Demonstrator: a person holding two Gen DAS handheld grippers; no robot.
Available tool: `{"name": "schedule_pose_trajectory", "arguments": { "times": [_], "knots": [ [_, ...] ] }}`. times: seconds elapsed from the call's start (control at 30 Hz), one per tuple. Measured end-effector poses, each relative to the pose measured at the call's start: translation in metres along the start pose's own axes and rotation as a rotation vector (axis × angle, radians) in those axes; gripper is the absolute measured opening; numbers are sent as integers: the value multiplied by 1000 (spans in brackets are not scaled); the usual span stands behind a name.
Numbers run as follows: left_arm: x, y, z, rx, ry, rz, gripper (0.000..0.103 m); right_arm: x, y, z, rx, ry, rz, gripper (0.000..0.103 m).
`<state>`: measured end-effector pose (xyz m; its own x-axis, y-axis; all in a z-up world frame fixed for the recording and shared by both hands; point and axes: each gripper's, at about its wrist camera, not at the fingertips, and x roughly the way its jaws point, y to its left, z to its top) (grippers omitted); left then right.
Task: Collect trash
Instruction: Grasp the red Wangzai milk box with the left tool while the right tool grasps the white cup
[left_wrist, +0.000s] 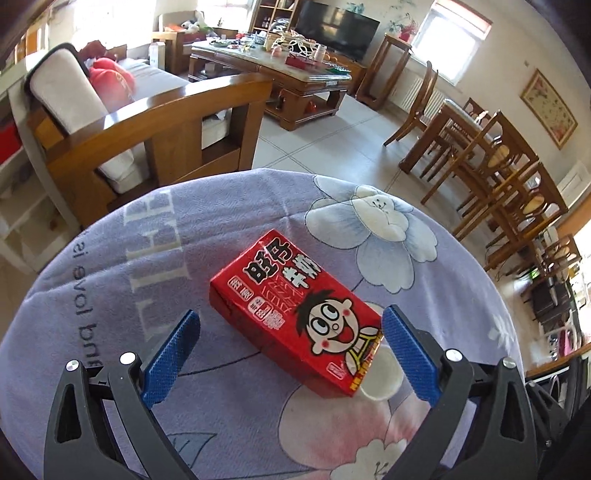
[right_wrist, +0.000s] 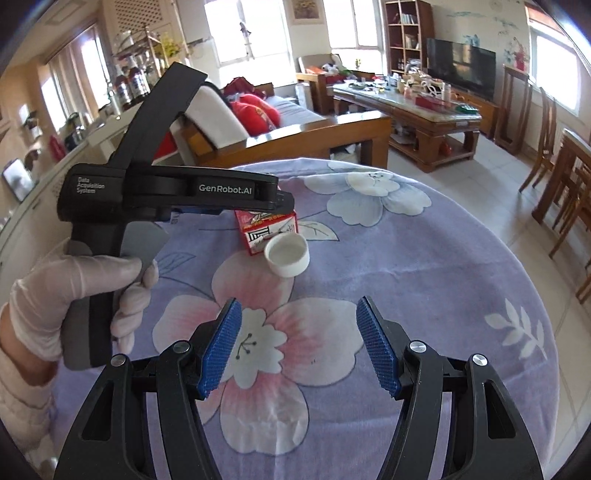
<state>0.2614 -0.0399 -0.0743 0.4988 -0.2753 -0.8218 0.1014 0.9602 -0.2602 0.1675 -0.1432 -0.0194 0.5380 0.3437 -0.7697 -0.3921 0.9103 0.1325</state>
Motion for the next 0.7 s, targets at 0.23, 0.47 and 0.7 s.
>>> {"name": "schedule_pose_trajectory", "arguments": {
  "times": [0.23, 0.47, 0.7],
  "knots": [
    [0, 6, -1, -11, -49, 16, 98, 27, 1, 17, -28, 13, 4, 65],
    [-7, 13, -5, 5, -54, 9, 98, 48, 5, 33, -56, 30, 16, 65],
    [-13, 31, -3, 6, -86, 23, 98, 68, 16, 40, -87, 50, 14, 50]
  ]
}}
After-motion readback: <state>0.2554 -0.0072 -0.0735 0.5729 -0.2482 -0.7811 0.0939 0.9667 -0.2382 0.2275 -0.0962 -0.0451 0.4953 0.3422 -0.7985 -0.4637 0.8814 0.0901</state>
